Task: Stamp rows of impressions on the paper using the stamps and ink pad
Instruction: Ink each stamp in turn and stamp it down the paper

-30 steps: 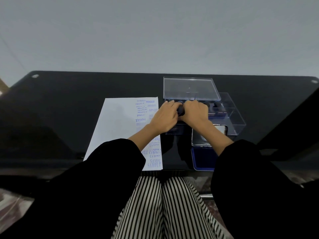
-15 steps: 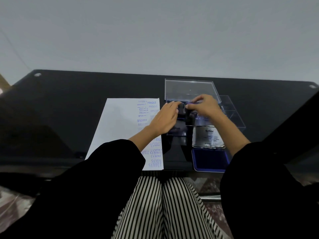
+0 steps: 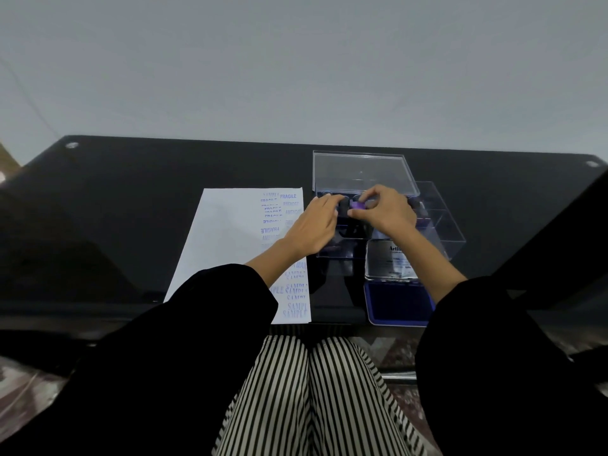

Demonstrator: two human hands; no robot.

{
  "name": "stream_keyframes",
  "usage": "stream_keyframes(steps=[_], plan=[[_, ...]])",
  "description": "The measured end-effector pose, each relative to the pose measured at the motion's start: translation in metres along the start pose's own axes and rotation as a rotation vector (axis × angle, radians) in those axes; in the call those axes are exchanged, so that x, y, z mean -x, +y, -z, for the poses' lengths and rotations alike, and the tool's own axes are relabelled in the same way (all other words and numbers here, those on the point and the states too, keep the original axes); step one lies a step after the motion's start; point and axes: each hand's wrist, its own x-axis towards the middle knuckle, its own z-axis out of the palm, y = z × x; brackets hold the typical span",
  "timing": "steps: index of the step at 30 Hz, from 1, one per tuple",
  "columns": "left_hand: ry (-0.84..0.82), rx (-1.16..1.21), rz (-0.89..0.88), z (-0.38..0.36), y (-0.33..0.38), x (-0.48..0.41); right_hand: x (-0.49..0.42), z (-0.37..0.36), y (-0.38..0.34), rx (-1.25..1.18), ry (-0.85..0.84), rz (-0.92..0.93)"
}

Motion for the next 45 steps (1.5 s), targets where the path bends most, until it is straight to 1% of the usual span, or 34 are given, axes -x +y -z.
stream_keyframes(steps=[3, 8, 13, 19, 21, 23, 26, 28, 31, 35, 37, 42, 45], plan=[[-0.008, -0.017, -0.004, 0.001, 0.001, 0.0, 0.002, 0.001, 0.003, 0.004, 0.036, 0.016], [0.028, -0.03, -0.02, 0.003, 0.008, 0.006, 0.01, 0.015, 0.006, -0.237, 0.085, 0.071], [0.053, -0.067, -0.141, 0.013, 0.024, 0.02, 0.034, 0.032, 0.01, -0.305, 0.12, 0.135], [0.073, -0.018, -0.305, 0.017, 0.036, 0.059, 0.082, 0.044, 0.03, -0.356, 0.193, 0.147], [0.038, -0.012, -0.34, 0.011, 0.036, 0.078, 0.1, 0.042, 0.041, -0.345, 0.211, 0.132], [-0.014, -0.016, -0.333, 0.0, 0.031, 0.097, 0.116, 0.036, 0.054, -0.328, 0.192, 0.129], [-0.102, -0.004, -0.225, -0.017, 0.024, 0.12, 0.134, 0.02, 0.072, -0.286, 0.128, 0.102], [-0.139, -0.008, -0.158, -0.026, 0.023, 0.129, 0.14, 0.012, 0.078, -0.25, 0.156, 0.119], [-0.12, -0.037, -0.131, -0.031, 0.026, 0.131, 0.145, 0.008, 0.079, -0.207, 0.217, 0.133], [-0.134, -0.086, -0.128, -0.036, 0.023, 0.129, 0.151, 0.003, 0.076, -0.078, 0.145, 0.167], [-0.141, -0.12, -0.145, -0.039, 0.021, 0.128, 0.151, -0.001, 0.075, -0.028, 0.136, 0.184], [-0.144, -0.111, -0.15, -0.039, 0.02, 0.127, 0.145, -0.003, 0.074, 0.052, 0.17, 0.207], [-0.154, -0.099, -0.141, -0.038, 0.02, 0.126, 0.14, -0.005, 0.075, 0.099, 0.225, 0.222]])
